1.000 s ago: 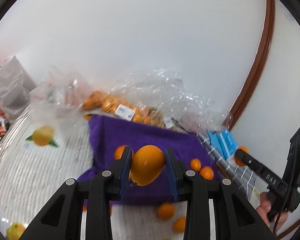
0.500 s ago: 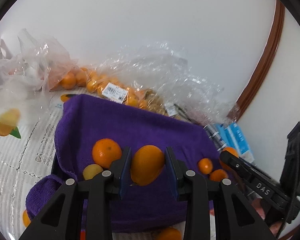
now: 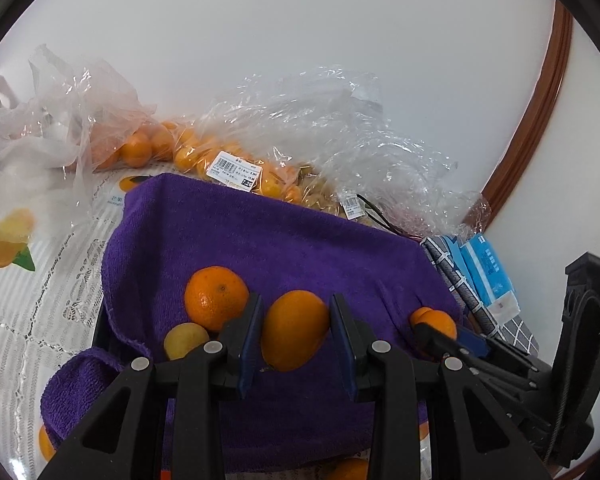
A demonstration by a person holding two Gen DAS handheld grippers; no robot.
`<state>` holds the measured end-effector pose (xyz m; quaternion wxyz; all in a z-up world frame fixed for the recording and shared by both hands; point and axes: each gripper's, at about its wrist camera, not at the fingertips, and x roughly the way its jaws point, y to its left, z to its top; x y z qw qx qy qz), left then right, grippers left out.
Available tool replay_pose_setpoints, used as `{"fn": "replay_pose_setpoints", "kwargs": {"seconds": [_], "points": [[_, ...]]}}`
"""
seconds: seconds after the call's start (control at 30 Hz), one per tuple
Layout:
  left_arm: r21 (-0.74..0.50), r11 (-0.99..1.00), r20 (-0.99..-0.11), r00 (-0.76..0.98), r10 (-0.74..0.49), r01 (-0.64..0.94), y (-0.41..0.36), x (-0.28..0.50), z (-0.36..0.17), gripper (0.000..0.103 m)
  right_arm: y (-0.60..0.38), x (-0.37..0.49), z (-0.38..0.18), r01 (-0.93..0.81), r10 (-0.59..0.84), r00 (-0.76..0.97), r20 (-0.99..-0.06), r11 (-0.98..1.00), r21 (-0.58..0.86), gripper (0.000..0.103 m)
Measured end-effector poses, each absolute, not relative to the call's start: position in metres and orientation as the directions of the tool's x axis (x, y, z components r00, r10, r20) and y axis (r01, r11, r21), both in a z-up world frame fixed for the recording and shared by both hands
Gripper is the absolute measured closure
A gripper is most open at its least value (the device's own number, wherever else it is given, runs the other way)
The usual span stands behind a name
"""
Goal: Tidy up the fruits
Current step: 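Carry both oranges onto the purple towel and open both tools, then grasp an orange with the right tool while the left tool grasps another orange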
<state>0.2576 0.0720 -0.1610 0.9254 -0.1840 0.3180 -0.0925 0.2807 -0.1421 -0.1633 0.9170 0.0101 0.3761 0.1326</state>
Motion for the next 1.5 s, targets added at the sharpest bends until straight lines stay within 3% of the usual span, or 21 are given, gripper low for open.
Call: {"fn": "replay_pose_setpoints", "kwargs": {"seconds": [0.4, 0.57, 0.7, 0.83, 1.17, 1.37, 1.5], "points": [[-0.351, 0.935, -0.599, 0.757, -0.260, 0.043, 0.065, 0.262, -0.165, 0.071, -0.133, 0.281, -0.170, -0.250, 0.231, 0.663, -0.712, 0.965, 0.081, 0.061], [-0.346, 0.937, -0.604, 0.754, -0.257, 0.041, 0.065, 0.264, -0.165, 0.071, -0.138, 0.273, -0.161, -0.239, 0.226, 0.707, -0.670, 0.968, 0.073, 0.045], [-0.347, 0.937, -0.601, 0.755, -0.261, 0.047, 0.065, 0.264, -0.164, 0.071, -0.145, 0.271, -0.157, -0.203, 0.207, 0.722, -0.660, 0.976, 0.084, 0.044], [-0.355, 0.932, -0.577, 0.766, -0.282, 0.075, 0.064, 0.260, -0.159, 0.053, -0.148, 0.264, -0.149, -0.167, 0.173, 0.761, -0.626, 0.984, 0.069, 0.042], [-0.376, 0.925, -0.560, 0.782, -0.272, 0.053, 0.073, 0.257, -0.155, 0.053, -0.153, 0.212, -0.142, -0.097, 0.072, 0.786, -0.614, 0.995, -0.006, 0.040], [-0.371, 0.929, -0.565, 0.793, -0.227, 0.002, 0.087, 0.247, -0.153, 0.053, -0.147, 0.177, -0.140, -0.157, 0.193, 0.716, -0.671, 0.981, 0.115, 0.040], [-0.364, 0.931, -0.561, 0.805, -0.195, -0.028, 0.097, 0.230, -0.149, 0.053, -0.126, 0.155, -0.146, -0.212, 0.202, 0.706, -0.678, 0.975, 0.070, 0.040]]}}
